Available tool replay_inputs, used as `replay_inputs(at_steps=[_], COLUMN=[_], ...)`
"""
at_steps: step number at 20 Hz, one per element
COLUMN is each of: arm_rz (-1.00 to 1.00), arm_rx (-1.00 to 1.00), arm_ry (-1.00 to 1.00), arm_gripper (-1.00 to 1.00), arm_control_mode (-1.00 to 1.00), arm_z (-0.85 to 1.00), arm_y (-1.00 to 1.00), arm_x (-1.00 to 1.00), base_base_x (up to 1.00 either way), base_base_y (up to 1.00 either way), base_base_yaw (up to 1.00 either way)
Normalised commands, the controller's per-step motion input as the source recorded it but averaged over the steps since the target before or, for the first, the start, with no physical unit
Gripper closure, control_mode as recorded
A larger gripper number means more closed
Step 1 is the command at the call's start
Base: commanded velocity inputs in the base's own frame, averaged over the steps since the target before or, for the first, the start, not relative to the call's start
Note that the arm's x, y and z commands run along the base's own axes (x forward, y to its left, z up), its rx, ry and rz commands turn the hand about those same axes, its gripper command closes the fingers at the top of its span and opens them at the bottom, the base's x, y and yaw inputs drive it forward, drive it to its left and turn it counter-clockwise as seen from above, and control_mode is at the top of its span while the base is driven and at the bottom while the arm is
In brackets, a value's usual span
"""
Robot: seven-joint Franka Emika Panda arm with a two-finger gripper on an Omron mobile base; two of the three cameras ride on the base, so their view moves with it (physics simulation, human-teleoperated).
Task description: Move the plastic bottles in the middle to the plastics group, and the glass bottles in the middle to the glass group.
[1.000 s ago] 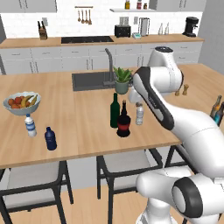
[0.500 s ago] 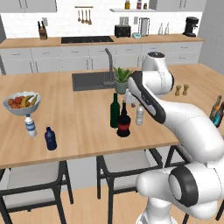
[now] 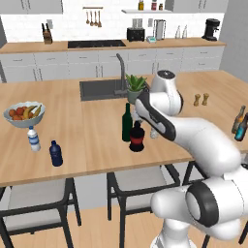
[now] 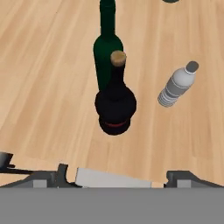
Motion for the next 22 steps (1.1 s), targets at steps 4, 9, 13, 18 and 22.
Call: replay_inputs(at_steps=[4,9,13,18,22], arm_rz=[0.08,0.05,0.05,0.05,0.02], arm_rx=[-0.03,0.0,0.0,0.0,0.0], arm_ry=[-0.09,-0.01,0.01,0.03,0.07], arm_gripper=[-1.0,-1.0,-1.0,-1.0,-1.0], arm_control_mode=[-1.0,-1.0,-1.0,-1.0,-1.0], arm_z=[-0.18,-0.06,-0.02,-0.03,-0.08], arm_y=[0.23,0.01,0.0,0.0,0.0], arm_x=[-0.04,0.02,0.2,0.2,0.08], base_base_x=[0.0,0.0,0.0,0.0,0.0], base_base_y=[0.0,0.0,0.0,0.0,0.0], base_base_yaw=[0.0,0.0,0.0,0.0,0.0])
